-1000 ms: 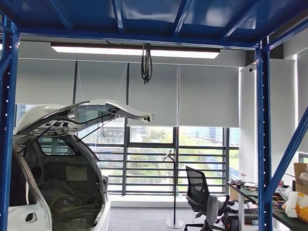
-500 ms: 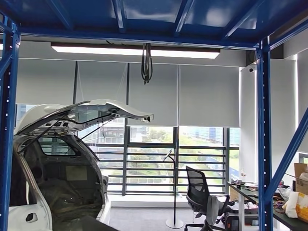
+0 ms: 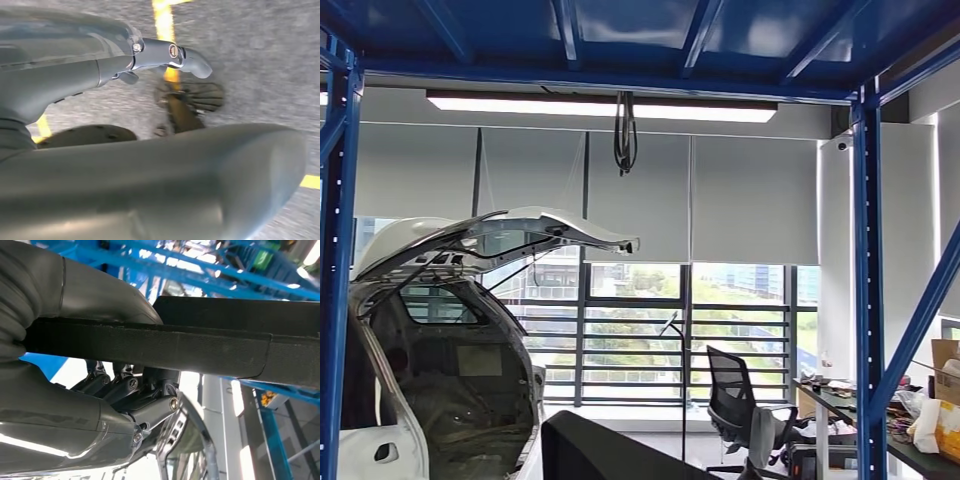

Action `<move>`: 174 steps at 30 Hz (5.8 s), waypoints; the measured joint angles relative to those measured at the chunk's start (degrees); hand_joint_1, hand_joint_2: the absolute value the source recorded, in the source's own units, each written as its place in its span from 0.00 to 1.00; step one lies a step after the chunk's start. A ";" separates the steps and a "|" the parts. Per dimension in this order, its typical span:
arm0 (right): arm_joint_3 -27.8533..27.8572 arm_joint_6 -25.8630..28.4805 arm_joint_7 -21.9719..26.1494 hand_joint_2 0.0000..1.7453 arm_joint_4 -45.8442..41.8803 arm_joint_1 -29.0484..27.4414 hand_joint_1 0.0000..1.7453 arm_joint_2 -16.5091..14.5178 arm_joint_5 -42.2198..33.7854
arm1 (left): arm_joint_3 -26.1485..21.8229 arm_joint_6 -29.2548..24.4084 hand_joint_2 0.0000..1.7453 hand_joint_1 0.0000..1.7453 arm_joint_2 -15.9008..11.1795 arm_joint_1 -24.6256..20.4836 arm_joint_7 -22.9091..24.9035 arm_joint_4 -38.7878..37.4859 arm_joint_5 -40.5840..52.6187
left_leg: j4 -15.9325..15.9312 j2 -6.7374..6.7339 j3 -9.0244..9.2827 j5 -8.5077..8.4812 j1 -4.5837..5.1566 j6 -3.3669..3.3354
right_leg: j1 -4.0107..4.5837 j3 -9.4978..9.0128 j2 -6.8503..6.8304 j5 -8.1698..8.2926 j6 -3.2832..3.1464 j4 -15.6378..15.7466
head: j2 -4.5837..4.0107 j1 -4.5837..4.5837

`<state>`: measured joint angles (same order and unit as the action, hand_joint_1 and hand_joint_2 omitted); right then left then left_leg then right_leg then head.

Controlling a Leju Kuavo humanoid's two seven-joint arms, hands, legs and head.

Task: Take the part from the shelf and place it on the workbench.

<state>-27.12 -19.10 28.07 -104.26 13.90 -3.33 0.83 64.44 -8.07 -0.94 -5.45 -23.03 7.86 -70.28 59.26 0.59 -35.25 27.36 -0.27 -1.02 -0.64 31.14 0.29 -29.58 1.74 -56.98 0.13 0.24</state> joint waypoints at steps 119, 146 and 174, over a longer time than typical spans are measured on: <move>-2.29 -7.78 3.97 1.00 1.63 -0.01 1.00 7.52 -5.17 | 5.93 2.17 1.00 0.00 -7.60 2.54 6.56 -2.19 -11.85 | 9.18 -0.27 -2.89 3.76 -0.82 2.76 | 0.38 -0.87 -2.36 0.53 -2.50 0.90 | 0.00 -0.02; -6.75 -8.60 5.19 1.00 3.83 1.43 1.00 8.22 -5.89 | 7.78 1.11 1.00 0.00 -7.48 2.33 8.71 -2.50 -10.08 | 11.69 0.60 -4.85 6.46 -0.42 2.07 | 0.30 -0.25 -0.86 0.87 -2.86 0.59 | 0.00 -0.03; -10.12 -6.45 5.79 1.00 4.88 2.12 1.00 7.81 -2.74 | 9.09 -0.08 1.00 0.00 -7.86 1.55 8.02 -2.80 -11.40 | 2.20 1.66 -0.95 1.51 -0.33 1.66 | 0.37 0.05 0.43 0.56 -2.79 -0.10 | 0.00 -0.04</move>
<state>-37.24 -25.55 33.86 -99.38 16.03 4.48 -1.91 73.53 -8.15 -8.80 -3.90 -15.01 5.05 -81.68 61.46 2.25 -36.19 28.87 -0.60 0.64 -0.26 31.19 0.73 -29.02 -1.05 -57.07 0.13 0.20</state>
